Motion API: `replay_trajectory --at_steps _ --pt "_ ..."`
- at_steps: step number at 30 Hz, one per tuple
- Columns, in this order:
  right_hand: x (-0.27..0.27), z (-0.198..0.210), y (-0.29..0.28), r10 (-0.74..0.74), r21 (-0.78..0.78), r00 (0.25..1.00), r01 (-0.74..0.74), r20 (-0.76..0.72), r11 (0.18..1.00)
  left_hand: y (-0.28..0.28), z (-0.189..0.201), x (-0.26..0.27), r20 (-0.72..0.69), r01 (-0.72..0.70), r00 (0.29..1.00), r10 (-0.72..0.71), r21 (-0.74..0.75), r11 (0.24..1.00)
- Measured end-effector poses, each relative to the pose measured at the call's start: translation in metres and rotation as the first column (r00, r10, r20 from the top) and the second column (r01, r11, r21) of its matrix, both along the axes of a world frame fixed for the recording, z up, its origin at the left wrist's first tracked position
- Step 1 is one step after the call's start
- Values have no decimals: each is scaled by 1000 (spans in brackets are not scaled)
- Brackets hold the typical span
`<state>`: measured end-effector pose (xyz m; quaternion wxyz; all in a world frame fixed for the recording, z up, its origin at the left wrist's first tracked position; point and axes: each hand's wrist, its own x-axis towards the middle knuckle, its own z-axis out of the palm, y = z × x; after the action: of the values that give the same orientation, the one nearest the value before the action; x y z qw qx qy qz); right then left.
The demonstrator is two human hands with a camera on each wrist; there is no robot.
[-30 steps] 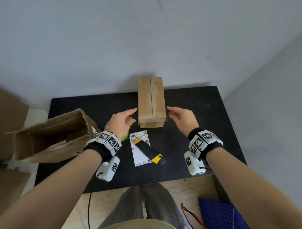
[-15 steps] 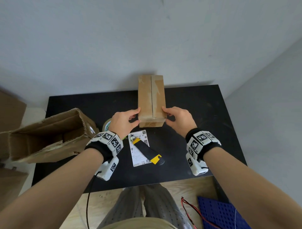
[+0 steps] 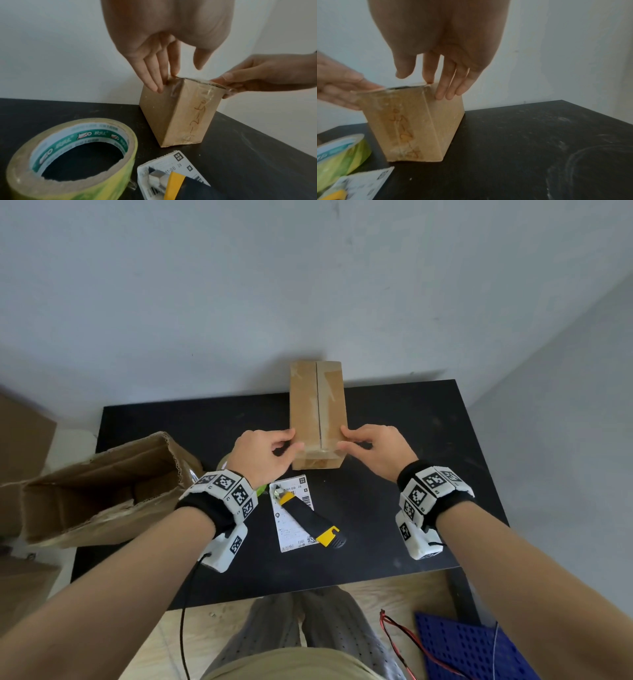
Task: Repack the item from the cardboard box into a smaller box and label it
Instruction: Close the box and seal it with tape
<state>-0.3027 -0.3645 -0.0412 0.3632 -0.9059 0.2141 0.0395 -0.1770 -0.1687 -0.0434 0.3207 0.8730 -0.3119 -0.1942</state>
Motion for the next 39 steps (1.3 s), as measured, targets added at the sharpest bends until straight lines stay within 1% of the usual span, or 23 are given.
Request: replay_trajectory --at_steps 2,4,6,7,10,11,13,15,16,20,24,25,27,30,31,33,35,36,38,39 --pt "2 -2 4 16 -116 1000 -17 -16 993 -4 2 -3 74 27 997 -34 84 996" --pt "3 -7 10 55 -259 998 -57 -17 964 -7 7 -4 140 32 988 -59 184 982" --pt "3 -10 13 79 -328 997 -72 10 942 -7 7 -6 162 33 984 -72 236 971" --pt "3 -12 14 81 -335 997 -70 20 940 -7 6 -6 160 35 984 -74 231 972" --pt "1 -11 10 109 -275 993 -95 34 957 -4 2 -4 109 39 992 -57 163 986" --pt "0 -9 6 130 -240 991 -124 9 963 -3 1 -3 85 43 995 -55 145 988" --pt "0 -2 -3 182 -185 980 -195 -87 963 -2 -1 -1 38 53 998 -57 109 993" --pt "0 1 -9 213 -180 965 -239 -152 954 -2 -1 0 13 65 998 -67 84 994" --pt "1 1 -11 216 -186 964 -244 -157 952 -2 -2 1 10 75 997 -76 77 994" --pt "2 0 -12 197 -155 972 -215 -127 964 0 -2 3 -1 94 996 -94 56 994" --pt "1 1 -9 115 -68 992 -119 -57 991 2 -2 4 8 106 994 -106 14 994" --pt "2 2 -6 95 -70 995 -98 -41 993 3 -3 4 -1 96 995 -96 4 995" --pt "5 5 0 80 -153 996 -86 -49 984 3 -4 5 -35 70 997 -70 1 998" --pt "9 8 12 87 -378 987 -132 -133 916 4 -8 6 -44 66 997 -65 17 998" --pt "10 7 16 91 -425 984 -148 -151 893 6 -10 8 -47 70 997 -69 12 997" --pt "9 6 20 100 -456 982 -163 -160 875 8 -13 10 -63 78 995 -77 14 997" --pt "8 2 19 126 -465 981 -180 -145 867 9 -15 12 -75 88 993 -86 25 996" --pt "6 -1 19 154 -491 982 -190 -113 850 9 -16 13 -78 91 993 -90 22 996" --pt "2 -10 21 217 -590 975 -197 -36 783 8 -16 14 -66 102 993 -101 13 995" --pt "0 -13 23 222 -630 975 -177 -8 756 7 -16 14 -57 109 993 -108 15 994"
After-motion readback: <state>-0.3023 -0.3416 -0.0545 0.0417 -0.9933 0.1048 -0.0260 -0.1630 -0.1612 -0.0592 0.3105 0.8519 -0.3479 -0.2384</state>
